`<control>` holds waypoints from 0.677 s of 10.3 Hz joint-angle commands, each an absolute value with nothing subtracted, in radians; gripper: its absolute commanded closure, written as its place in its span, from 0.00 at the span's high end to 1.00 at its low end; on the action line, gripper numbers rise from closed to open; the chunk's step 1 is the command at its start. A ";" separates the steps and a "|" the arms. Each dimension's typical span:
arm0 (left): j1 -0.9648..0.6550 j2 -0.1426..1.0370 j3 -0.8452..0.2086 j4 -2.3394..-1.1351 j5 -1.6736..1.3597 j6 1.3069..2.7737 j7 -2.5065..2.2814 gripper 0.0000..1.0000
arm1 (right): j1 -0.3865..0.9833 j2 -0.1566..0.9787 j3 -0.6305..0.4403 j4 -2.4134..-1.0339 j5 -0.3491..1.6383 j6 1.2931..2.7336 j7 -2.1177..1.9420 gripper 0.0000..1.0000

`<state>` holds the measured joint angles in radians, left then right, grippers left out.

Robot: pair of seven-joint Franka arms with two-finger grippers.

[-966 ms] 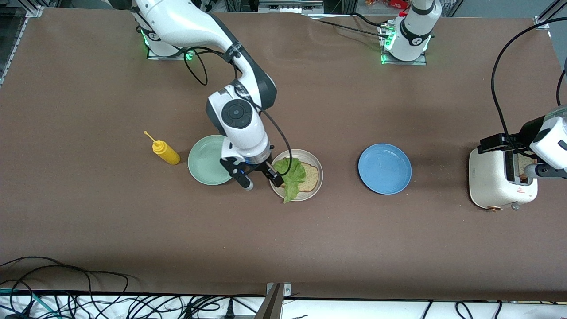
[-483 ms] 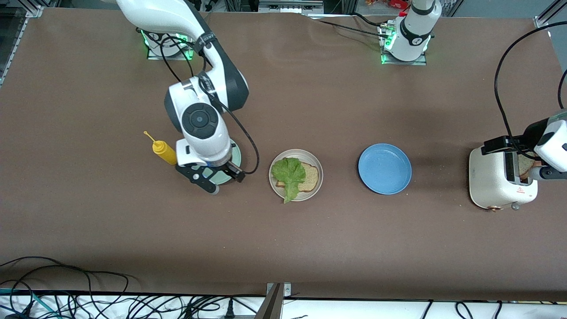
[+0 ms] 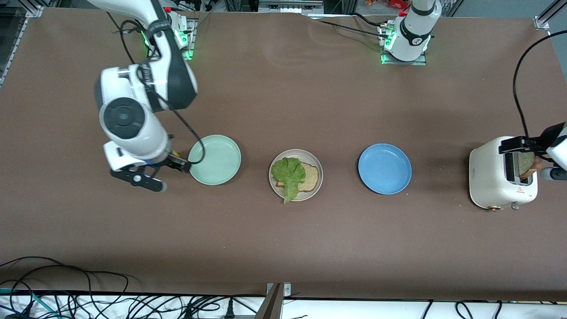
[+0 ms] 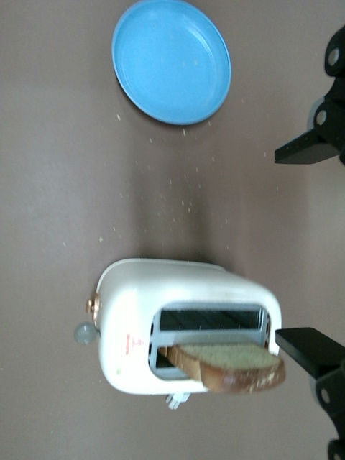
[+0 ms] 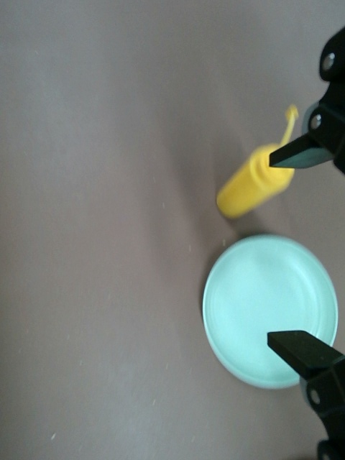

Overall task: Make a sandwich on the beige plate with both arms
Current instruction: 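Release the lettuce onto the bread and withdraw the right gripper, then move the right gripper to the mustard while the left gripper grasps toaster bread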

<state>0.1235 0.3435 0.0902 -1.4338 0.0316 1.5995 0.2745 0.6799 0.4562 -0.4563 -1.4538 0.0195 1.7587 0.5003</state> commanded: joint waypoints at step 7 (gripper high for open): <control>0.279 0.368 0.080 -1.591 0.055 1.859 0.558 1.00 | 0.672 0.308 -0.742 -1.637 0.067 1.772 -0.212 1.00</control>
<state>0.2576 0.3867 0.0902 -1.5501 0.0316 1.8153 0.4975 0.6773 0.3329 -0.7017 -1.6040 0.0315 1.7594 -0.1084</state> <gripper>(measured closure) 0.000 0.000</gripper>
